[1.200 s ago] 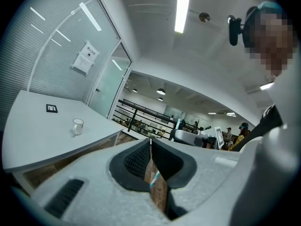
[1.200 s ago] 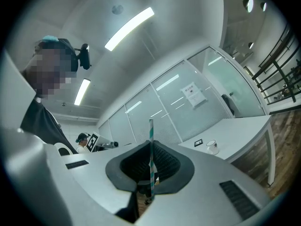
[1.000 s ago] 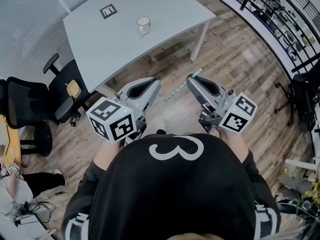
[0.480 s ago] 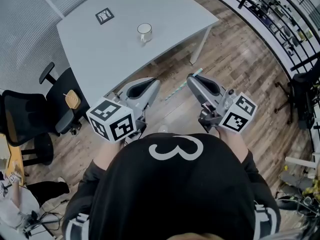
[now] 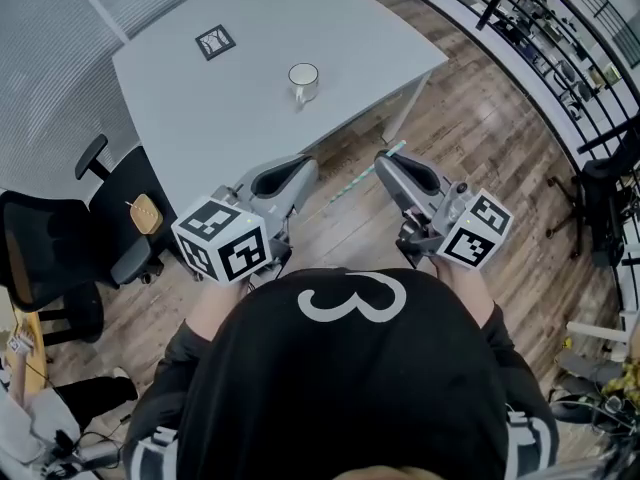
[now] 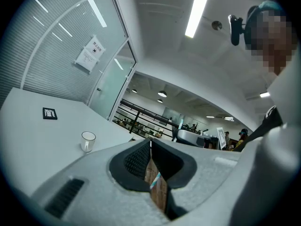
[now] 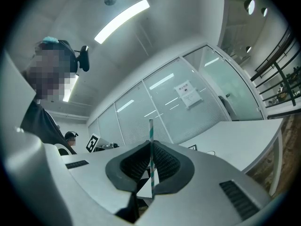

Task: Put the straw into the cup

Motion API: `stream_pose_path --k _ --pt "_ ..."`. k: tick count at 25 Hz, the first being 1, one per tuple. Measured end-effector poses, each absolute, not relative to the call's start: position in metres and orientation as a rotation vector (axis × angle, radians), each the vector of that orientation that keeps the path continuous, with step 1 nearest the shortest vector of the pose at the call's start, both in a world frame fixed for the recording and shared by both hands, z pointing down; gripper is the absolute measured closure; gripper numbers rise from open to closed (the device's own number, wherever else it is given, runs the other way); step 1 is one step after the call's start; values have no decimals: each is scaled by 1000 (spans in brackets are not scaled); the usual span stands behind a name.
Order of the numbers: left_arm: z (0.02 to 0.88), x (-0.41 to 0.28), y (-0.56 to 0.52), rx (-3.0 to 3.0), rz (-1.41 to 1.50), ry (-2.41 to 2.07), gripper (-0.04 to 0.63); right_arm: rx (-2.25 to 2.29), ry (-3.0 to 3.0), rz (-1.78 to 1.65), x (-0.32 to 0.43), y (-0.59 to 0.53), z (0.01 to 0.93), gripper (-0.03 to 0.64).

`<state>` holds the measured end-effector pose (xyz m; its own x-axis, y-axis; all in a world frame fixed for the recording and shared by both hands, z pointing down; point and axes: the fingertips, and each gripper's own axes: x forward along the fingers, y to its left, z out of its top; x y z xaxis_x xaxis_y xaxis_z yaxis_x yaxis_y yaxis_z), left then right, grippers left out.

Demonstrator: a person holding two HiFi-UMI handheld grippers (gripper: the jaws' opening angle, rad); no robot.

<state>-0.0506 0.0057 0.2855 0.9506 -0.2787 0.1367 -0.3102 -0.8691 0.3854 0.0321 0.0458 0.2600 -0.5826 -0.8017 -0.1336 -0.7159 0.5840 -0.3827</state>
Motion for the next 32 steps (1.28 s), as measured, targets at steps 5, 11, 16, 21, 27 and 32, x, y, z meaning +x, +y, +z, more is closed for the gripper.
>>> stream_pose_path --k 5,11,16,21,27,32 --pt "290 -56 -6 2688 104 -417 572 -1255 2527 -407 25 35 261 591" --pt "286 -57 -8 2690 81 -404 572 -1273 2531 -390 28 31 255 591" --pt "288 -58 -17 2678 70 -427 572 -1265 2532 -394 31 23 256 591" --pt "287 -46 -28 2678 84 -456 572 -1233 2535 -404 42 10 256 591" --pt "294 -32 -55 2654 107 -490 572 -1209 2538 -432 60 -21 259 591" --pt "300 -18 -78 2628 128 -517 572 -1186 2555 -467 73 -47 266 591"
